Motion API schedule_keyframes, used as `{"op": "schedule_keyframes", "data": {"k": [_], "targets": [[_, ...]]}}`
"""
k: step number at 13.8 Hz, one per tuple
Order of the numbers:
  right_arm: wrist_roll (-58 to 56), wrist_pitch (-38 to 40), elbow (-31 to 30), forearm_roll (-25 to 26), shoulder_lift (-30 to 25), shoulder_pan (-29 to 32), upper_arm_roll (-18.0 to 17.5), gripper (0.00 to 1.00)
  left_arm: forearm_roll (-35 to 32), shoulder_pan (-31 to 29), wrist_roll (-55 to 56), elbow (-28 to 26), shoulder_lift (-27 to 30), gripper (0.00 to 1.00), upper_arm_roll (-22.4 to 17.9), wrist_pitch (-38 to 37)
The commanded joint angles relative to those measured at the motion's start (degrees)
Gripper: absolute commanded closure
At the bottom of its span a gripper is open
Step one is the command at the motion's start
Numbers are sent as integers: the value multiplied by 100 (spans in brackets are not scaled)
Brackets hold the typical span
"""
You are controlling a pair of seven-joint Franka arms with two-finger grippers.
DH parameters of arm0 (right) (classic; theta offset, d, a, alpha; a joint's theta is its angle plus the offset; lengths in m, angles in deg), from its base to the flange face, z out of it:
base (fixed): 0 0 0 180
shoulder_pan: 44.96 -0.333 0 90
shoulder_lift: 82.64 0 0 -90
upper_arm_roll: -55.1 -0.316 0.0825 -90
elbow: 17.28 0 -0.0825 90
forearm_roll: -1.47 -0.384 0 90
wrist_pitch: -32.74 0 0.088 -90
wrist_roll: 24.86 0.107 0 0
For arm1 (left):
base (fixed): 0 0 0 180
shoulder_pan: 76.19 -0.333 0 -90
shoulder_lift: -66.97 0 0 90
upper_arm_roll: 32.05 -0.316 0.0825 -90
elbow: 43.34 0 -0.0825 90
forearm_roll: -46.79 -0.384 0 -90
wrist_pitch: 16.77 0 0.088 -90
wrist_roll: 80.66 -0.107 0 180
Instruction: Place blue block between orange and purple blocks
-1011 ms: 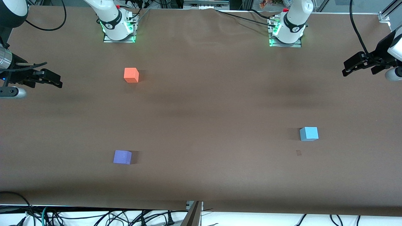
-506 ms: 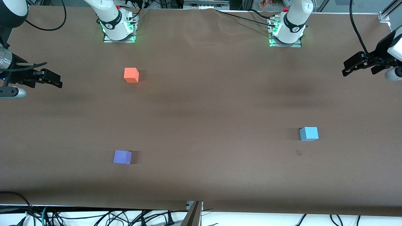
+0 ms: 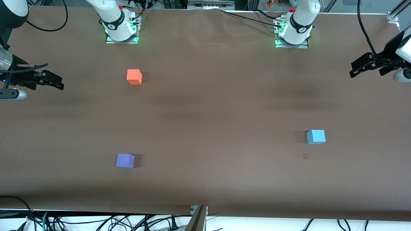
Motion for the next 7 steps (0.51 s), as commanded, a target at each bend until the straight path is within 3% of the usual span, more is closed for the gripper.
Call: {"op": "schedule_keyframes", "data": {"k": [1, 7], "targets": [[65, 13, 91, -45, 27, 15, -33, 0, 18, -32, -16, 52, 8, 0, 5, -112], [65, 13, 91, -45, 27, 15, -33, 0, 9, -32, -7, 52, -19, 0, -12, -103]]}}
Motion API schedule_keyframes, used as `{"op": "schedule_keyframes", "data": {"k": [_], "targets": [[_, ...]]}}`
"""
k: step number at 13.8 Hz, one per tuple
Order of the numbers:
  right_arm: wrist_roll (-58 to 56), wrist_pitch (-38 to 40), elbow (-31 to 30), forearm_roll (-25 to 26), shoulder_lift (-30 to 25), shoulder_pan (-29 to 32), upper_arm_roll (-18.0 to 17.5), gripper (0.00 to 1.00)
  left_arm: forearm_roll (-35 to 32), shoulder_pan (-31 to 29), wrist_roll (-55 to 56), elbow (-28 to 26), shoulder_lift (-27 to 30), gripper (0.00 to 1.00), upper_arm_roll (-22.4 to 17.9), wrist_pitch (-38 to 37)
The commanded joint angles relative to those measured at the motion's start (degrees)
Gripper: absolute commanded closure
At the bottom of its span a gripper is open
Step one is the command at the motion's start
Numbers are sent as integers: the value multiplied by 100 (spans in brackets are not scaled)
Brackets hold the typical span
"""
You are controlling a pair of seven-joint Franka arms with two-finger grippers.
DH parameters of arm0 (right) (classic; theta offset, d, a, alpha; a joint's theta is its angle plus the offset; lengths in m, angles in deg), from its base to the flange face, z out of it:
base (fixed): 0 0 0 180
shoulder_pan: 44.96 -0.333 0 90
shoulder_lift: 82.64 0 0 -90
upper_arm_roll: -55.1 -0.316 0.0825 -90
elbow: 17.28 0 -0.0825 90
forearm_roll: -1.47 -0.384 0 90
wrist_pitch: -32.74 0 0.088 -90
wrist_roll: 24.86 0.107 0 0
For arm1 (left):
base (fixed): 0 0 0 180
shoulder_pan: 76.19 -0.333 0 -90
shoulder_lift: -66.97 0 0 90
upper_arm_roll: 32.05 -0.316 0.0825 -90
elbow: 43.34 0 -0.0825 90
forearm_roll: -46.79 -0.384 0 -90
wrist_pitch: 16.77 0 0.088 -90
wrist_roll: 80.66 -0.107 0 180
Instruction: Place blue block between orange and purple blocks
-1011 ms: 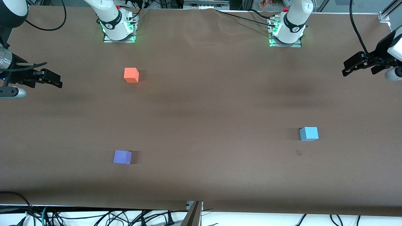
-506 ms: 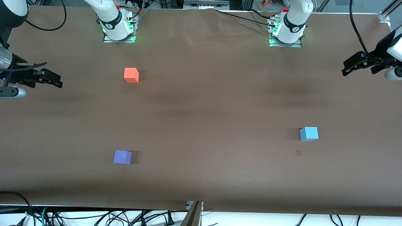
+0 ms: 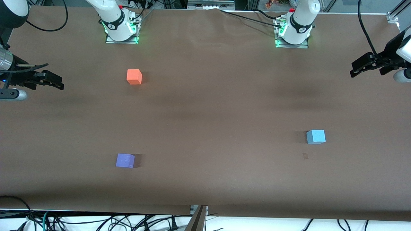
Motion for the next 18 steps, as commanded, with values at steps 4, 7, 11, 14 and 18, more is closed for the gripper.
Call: {"op": "schedule_keyframes", "data": {"k": [4, 7, 11, 14, 18], "targets": [[65, 5, 91, -45, 27, 25, -31, 0, -113, -22, 46, 78, -229, 0, -38, -79], [47, 5, 91, -45, 27, 25, -31, 0, -596, 49, 11, 182, -974, 0, -3, -428], [3, 5, 91, -36, 36, 52, -22, 0, -519, -39, -356, -183, -977, 0, 6, -545], [3, 13, 91, -36, 36, 52, -22, 0, -80, -451, -839, -1026, -871, 0, 6, 408], [38, 5, 91, -45, 36, 52, -22, 0, 79, -610, -1194, -2362, -792, 0, 15, 1990]]}}
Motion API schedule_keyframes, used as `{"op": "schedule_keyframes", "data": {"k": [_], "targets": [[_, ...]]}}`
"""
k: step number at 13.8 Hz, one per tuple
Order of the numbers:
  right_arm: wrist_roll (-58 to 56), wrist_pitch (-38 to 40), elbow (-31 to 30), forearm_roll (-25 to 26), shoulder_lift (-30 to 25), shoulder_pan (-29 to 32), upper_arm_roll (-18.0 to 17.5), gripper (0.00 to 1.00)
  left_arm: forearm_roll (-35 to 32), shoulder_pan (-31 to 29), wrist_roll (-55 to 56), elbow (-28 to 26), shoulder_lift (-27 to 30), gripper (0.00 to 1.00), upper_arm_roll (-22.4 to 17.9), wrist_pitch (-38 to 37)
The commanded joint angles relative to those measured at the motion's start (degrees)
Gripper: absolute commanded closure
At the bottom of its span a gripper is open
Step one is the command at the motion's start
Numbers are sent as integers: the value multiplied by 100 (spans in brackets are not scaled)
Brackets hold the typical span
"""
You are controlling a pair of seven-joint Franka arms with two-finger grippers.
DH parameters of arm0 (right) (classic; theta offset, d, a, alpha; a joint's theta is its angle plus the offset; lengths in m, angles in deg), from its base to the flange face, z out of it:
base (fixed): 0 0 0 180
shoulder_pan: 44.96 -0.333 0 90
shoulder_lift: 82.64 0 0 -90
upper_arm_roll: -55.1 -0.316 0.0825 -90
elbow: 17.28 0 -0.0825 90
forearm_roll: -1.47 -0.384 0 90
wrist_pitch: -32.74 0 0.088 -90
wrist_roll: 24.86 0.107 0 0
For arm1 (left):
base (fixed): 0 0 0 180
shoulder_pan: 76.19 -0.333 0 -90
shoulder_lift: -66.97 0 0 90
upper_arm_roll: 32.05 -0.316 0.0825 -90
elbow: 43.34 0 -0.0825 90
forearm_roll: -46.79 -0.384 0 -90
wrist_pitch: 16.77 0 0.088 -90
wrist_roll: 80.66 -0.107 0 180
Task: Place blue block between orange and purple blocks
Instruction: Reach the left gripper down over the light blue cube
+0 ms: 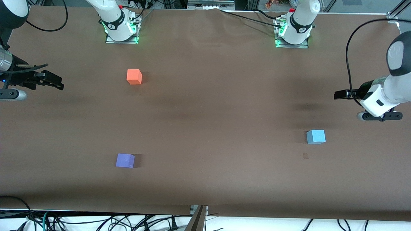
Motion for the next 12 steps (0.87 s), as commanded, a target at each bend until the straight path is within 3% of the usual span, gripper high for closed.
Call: {"op": "schedule_keyframes", "data": {"k": [1, 4, 12], "targets": [[38, 7, 87, -36, 29, 45, -26, 0, 93, 4, -157, -1154, 275, 0, 37, 1209], [47, 7, 87, -45, 29, 45, -26, 0, 93, 74, -149, -2017, 197, 0, 124, 2748], [65, 7, 87, -71, 29, 36, -26, 0, 49, 48, -175, -1923, -902, 0, 142, 4640]]}}
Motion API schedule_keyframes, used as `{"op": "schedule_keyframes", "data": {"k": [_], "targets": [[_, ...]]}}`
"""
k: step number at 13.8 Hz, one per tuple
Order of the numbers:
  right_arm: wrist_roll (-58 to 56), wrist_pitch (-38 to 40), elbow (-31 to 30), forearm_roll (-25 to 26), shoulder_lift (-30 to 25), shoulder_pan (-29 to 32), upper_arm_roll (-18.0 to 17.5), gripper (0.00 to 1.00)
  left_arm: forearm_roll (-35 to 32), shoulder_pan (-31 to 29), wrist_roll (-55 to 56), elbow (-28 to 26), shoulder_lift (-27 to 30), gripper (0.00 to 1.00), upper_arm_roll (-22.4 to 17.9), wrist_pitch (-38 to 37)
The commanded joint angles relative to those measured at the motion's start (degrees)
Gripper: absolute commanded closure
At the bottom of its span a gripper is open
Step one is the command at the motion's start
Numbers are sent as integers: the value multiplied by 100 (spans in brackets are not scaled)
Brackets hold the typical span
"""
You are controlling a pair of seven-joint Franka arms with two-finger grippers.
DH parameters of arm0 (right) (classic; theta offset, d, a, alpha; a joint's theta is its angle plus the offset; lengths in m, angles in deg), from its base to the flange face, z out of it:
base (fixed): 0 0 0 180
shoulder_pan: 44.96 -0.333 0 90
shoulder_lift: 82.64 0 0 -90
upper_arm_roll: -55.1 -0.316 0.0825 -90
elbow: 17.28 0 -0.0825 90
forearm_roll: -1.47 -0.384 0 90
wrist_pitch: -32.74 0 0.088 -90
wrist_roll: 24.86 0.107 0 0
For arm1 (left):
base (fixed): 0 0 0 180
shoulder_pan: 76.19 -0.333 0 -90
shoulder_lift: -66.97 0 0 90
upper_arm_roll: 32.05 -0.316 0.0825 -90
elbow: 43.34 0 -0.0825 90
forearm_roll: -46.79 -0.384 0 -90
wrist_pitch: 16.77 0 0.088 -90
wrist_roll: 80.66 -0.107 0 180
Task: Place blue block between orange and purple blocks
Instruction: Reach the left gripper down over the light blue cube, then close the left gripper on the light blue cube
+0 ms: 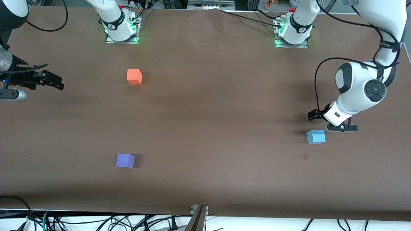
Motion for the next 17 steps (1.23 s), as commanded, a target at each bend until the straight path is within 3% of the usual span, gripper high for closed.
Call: {"op": "schedule_keyframes", "data": {"k": [1, 7, 17], "targets": [[65, 8, 87, -69, 28, 36, -27, 0, 10, 15, -151, 182, -274, 0, -14, 411], [38, 8, 87, -69, 36, 45, -27, 0, -8, -2, -195, 762, -801, 0, -14, 535], [56, 8, 87, -60, 36, 45, -27, 0, 1, -46, -195, 921, -1224, 0, -14, 904]]}}
